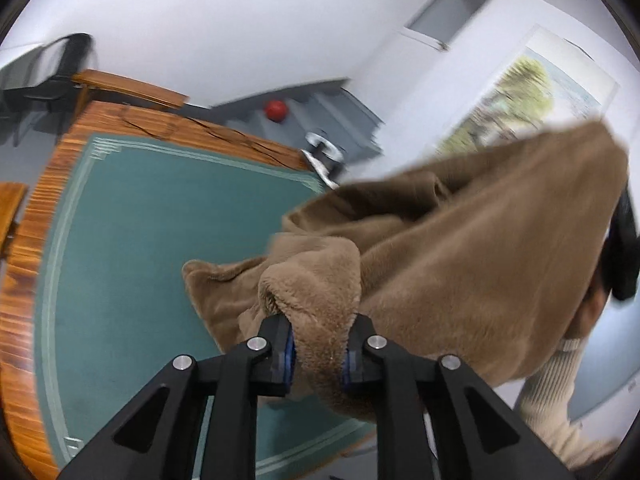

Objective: Fold clothes

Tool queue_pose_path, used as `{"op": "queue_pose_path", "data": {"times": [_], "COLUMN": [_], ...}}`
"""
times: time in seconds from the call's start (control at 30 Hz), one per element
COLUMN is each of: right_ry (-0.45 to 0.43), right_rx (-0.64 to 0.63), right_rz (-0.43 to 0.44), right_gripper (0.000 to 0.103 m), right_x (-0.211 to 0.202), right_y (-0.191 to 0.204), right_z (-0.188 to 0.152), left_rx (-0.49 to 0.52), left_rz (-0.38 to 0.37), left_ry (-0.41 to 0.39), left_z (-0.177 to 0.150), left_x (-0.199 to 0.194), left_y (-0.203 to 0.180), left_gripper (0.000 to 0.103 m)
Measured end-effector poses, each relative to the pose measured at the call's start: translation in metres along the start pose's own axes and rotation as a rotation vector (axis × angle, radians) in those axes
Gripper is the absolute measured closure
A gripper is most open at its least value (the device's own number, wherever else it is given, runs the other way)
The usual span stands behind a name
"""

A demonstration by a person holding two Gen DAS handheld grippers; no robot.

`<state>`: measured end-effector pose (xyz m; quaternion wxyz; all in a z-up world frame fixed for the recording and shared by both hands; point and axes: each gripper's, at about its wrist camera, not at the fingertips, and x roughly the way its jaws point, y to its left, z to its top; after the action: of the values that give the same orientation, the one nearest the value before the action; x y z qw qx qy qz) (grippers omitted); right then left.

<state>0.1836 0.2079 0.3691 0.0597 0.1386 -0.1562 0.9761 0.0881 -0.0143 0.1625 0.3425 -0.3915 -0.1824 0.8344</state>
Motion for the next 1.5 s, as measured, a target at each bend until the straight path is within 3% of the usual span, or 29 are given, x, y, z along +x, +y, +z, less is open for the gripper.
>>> {"op": "queue_pose_path", "data": {"times": [0.07, 0.23, 0.33, 0.47, 0.53, 0.6, 0.67, 0.7, 0.77, 0.8, 0.9, 1.03, 1.2, 1.3, 1.5], "right_ry": [-0.029, -0.055, -0.085, -0.135, -0.159, -0.183, -0.196, -0.2, -0.202, -0.2, -0.189, -0.182, -0.191, -0.209, -0.213], "right_rx": [-0.035, -0.053, -0.066, -0.08, -0.076, -0.071, -0.058, -0.042, -0.005, 0.003, -0.014, -0.022, -0.022, -0.019, 0.006], "right_rz": [-0.004, 0.005, -0.002, -0.027, -0.042, -0.064, -0.092, -0.104, -0.12, -0.12, -0.118, -0.112, -0.108, -0.105, -0.118], "right_gripper": [0.093, 0.093, 0.093, 0.093, 0.093, 0.093, 0.093, 0.093, 0.093, 0.093, 0.093, 0.093, 0.093, 0.093, 0.093], "right_x": [-0.005, -0.013, -0.021, -0.043, -0.049, -0.058, -0.065, -0.068, -0.07, -0.069, -0.068, -0.063, -0.066, -0.072, -0.082], "right_y": [0.003, 0.004, -0.006, -0.017, -0.026, -0.034, -0.043, -0.049, -0.061, -0.066, -0.067, -0.065, -0.069, -0.071, -0.083], "right_z": [0.016, 0.038, 0.047, 0.055, 0.06, 0.066, 0.072, 0.074, 0.077, 0.078, 0.08, 0.079, 0.082, 0.084, 0.084], "left_rx": [0.021, 0.107, 0.183, 0.343, 0.381, 0.355, 0.305, 0.246, 0.141, 0.15, 0.317, 0.718, 0.953, 1.056, 1.142], "left_rz": [-0.044, -0.128, -0.119, -0.058, -0.07, -0.146, -0.227, -0.275, -0.348, -0.324, -0.163, 0.018, 0.065, 0.121, 0.086], "left_ry": [0.014, -0.034, -0.11, -0.273, -0.31, -0.286, -0.261, -0.244, -0.215, -0.224, -0.302, -0.416, -0.394, -0.421, -0.439], "left_z": [-0.013, -0.04, -0.051, -0.064, -0.067, -0.064, -0.061, -0.059, -0.056, -0.057, -0.066, -0.099, -0.125, -0.128, -0.106], "left_x": [0.007, -0.003, -0.021, -0.052, -0.061, -0.067, -0.072, -0.072, -0.073, -0.074, -0.081, -0.086, -0.062, -0.043, -0.036], "left_y": [-0.015, -0.042, -0.055, -0.076, -0.082, -0.078, -0.071, -0.063, -0.05, -0.052, -0.074, -0.128, -0.17, -0.176, -0.181], "left_gripper": [0.072, 0.067, 0.065, 0.062, 0.058, 0.049, 0.021, 0.013, 0.006, 0.006, 0.006, 0.005, 0.004, 0.004, 0.005]}}
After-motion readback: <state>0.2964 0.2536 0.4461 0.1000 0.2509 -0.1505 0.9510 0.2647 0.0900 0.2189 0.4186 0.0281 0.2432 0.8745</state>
